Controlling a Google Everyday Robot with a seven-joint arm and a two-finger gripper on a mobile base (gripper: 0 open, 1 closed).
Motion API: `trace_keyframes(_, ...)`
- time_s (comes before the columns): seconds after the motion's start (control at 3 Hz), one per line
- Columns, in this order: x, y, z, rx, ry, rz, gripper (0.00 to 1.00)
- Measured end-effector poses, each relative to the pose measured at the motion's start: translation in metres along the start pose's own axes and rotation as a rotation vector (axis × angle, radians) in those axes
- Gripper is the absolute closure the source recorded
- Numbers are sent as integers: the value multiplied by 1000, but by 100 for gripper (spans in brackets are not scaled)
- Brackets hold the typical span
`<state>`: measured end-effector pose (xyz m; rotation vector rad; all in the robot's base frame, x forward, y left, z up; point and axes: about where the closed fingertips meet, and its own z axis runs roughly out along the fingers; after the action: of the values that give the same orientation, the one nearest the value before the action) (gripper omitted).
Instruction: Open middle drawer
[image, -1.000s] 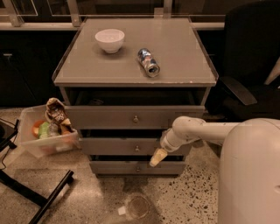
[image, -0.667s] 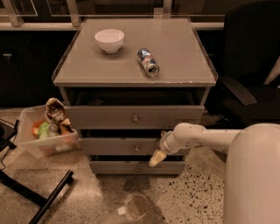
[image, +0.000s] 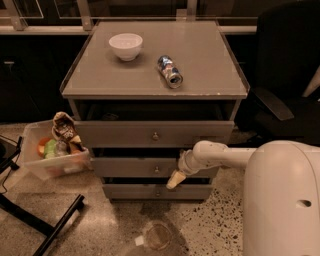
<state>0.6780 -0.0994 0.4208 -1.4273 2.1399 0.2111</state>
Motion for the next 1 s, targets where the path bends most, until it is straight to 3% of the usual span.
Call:
trace_keyframes(0.33,8,-2,12,-41,41,18,18)
trace_keyframes(1.0,25,-1,2,-51,67,61,64)
